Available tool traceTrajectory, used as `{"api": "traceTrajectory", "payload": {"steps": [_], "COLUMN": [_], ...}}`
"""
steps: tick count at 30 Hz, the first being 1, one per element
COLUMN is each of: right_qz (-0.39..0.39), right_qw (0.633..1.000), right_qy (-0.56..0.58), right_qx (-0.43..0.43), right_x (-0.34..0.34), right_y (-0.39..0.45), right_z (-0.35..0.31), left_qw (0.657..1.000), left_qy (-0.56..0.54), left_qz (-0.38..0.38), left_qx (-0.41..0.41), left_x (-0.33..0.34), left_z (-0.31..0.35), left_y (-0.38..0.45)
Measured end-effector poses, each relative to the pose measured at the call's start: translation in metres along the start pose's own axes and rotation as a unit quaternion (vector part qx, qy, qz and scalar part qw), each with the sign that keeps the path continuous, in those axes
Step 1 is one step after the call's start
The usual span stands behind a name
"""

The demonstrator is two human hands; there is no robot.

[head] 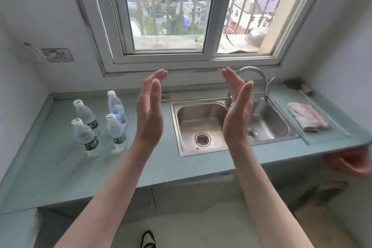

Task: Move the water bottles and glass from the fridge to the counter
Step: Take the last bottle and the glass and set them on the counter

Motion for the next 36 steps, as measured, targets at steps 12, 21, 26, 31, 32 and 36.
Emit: {"api": "traceTrajectory", "payload": {"steps": [12,21,26,31,32,36], "right_qz": [0.160,0.261,0.310,0.379,0.391,0.440], "right_qw": [0.981,0.947,0.918,0.876,0.867,0.832], "right_qy": [-0.105,-0.181,-0.240,-0.293,-0.304,-0.332], "right_qx": [-0.036,-0.050,-0.059,-0.057,-0.057,-0.058], "right_x": [-0.175,-0.284,-0.328,-0.376,-0.386,-0.421], "right_y": [-0.002,0.004,-0.003,-0.041,-0.053,-0.109], "right_z": [-0.062,-0.084,-0.097,-0.124,-0.132,-0.165], "left_qw": [0.981,0.937,0.902,0.851,0.839,0.786], "left_qy": [-0.127,-0.219,-0.289,-0.356,-0.367,-0.405], "left_qz": [-0.143,-0.260,-0.312,-0.381,-0.397,-0.464], "left_qx": [0.045,0.080,0.078,0.056,0.056,0.045], "left_x": [0.199,0.342,0.413,0.485,0.499,0.551], "left_z": [0.034,0.057,0.070,0.095,0.103,0.141], "left_y": [0.045,0.083,0.088,0.058,0.048,-0.001]}}
Point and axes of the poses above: each hand's wrist, its own y-axis towards the middle knuckle, its own x-axis out of the palm, z = x × y, the point moved 6 cm from there along y, towards the middle knuckle, and after that the axes turned 13 degrees about -z, right-handed, at the moved point
